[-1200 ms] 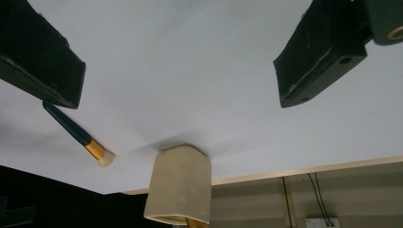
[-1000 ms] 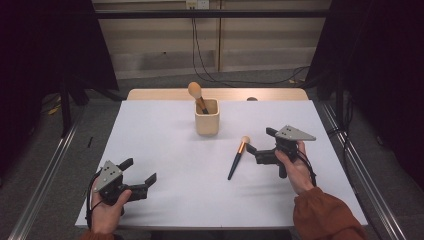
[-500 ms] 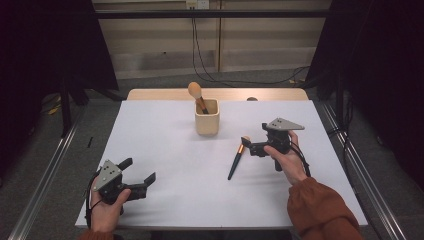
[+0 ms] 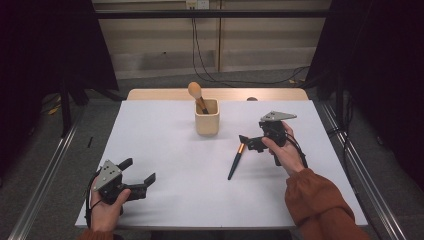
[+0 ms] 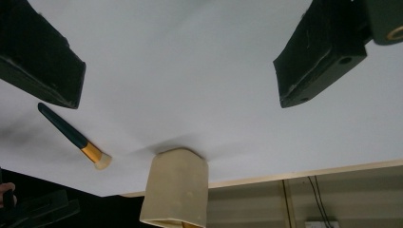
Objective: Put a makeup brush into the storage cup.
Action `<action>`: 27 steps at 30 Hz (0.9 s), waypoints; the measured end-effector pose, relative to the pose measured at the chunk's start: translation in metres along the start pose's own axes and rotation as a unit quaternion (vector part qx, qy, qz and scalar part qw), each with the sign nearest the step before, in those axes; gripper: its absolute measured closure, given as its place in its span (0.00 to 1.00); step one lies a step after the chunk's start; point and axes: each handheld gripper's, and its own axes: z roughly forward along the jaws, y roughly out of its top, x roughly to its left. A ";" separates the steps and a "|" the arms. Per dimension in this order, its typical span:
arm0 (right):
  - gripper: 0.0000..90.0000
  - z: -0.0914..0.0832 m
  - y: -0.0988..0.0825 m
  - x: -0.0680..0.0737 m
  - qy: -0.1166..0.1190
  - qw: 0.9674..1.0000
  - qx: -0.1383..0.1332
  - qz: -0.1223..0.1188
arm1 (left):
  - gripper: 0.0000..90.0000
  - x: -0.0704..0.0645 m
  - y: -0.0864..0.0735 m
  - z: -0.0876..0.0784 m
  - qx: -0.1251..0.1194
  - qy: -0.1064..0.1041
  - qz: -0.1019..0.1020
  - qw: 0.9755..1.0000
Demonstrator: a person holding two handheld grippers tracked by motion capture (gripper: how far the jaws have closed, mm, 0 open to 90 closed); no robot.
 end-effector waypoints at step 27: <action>0.04 0.008 0.023 -0.004 0.029 0.975 0.222 0.003 | 0.03 0.000 0.000 0.001 0.003 0.001 0.009 1.000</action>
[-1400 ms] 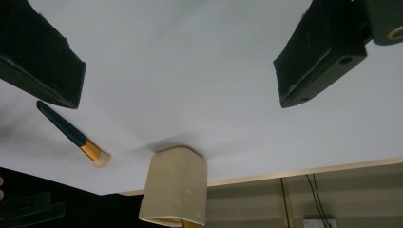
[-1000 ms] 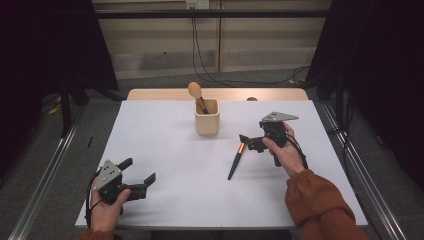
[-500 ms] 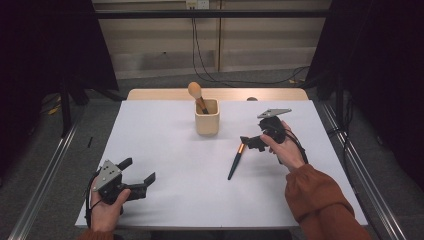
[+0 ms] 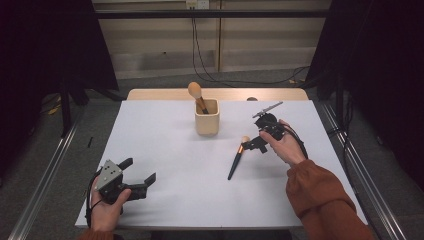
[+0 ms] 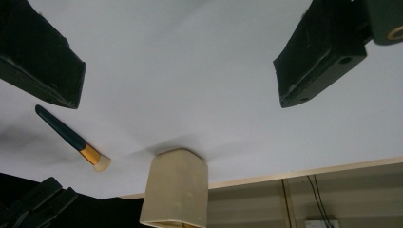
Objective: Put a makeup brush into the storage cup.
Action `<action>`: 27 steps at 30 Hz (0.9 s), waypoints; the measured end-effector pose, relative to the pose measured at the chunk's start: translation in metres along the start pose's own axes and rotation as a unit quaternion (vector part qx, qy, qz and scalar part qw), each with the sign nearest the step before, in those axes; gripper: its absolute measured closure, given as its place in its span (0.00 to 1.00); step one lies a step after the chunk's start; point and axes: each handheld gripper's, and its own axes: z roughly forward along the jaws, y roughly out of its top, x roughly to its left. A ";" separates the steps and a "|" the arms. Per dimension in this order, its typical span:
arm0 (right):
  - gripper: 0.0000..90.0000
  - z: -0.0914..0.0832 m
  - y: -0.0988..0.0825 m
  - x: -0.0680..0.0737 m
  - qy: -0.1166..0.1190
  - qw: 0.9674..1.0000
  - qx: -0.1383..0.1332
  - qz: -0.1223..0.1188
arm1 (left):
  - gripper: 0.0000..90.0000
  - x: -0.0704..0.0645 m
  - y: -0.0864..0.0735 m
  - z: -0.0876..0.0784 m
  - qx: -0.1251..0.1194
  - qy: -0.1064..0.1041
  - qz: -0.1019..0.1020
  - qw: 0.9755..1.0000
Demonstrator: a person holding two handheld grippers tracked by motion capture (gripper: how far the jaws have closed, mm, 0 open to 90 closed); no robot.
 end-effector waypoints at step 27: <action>0.05 0.021 0.016 0.011 0.019 0.982 0.186 0.023 | 0.03 0.000 0.000 0.000 0.003 -0.003 0.009 1.000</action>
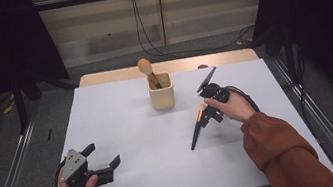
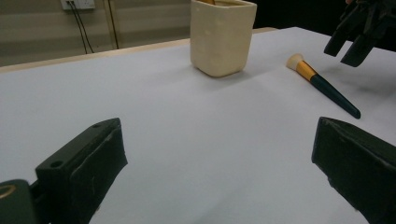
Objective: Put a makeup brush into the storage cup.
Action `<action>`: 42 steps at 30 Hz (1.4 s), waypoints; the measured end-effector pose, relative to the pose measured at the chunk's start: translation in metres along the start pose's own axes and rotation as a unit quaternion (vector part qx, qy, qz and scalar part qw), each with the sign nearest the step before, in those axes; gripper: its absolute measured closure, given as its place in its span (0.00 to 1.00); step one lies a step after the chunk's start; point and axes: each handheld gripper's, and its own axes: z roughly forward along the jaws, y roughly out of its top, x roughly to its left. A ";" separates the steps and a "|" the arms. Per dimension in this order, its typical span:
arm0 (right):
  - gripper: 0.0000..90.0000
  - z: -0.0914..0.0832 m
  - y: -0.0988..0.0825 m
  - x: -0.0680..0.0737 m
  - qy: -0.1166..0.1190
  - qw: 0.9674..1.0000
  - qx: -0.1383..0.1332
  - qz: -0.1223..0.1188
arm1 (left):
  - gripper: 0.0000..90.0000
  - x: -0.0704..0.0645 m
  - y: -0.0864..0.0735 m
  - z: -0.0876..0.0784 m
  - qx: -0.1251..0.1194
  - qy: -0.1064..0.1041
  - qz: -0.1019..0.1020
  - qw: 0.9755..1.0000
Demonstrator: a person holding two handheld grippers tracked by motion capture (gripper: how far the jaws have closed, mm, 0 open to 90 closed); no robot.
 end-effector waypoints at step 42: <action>0.40 0.036 0.025 0.027 -0.084 0.996 0.034 0.012 | 0.03 -0.001 -0.002 0.002 0.012 -0.001 0.010 1.000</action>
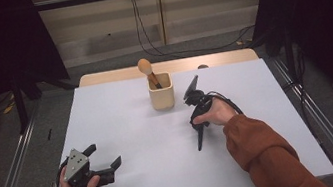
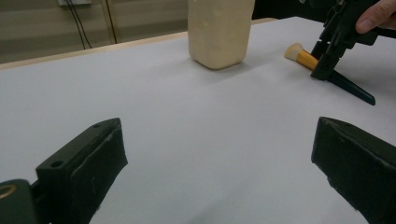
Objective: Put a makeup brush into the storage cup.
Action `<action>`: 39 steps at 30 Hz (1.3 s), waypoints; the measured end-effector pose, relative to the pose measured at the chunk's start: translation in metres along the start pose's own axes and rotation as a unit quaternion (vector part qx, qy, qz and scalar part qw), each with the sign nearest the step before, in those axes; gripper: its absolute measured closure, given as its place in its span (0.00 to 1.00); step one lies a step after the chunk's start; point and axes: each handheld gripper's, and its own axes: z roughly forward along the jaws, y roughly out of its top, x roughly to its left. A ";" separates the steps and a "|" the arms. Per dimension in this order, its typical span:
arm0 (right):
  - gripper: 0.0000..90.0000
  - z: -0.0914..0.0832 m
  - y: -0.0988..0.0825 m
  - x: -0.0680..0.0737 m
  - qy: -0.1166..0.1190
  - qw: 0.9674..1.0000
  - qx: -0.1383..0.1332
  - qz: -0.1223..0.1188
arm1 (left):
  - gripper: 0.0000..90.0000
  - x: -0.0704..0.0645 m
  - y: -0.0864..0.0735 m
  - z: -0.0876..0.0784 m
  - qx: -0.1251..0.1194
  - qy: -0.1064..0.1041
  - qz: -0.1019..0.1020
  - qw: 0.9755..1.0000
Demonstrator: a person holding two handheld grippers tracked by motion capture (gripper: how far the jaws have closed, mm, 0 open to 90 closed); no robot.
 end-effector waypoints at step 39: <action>0.84 -0.006 -0.007 -0.016 0.020 1.000 -0.010 0.005 | 0.03 0.001 -0.001 0.002 0.004 -0.002 -0.007 1.000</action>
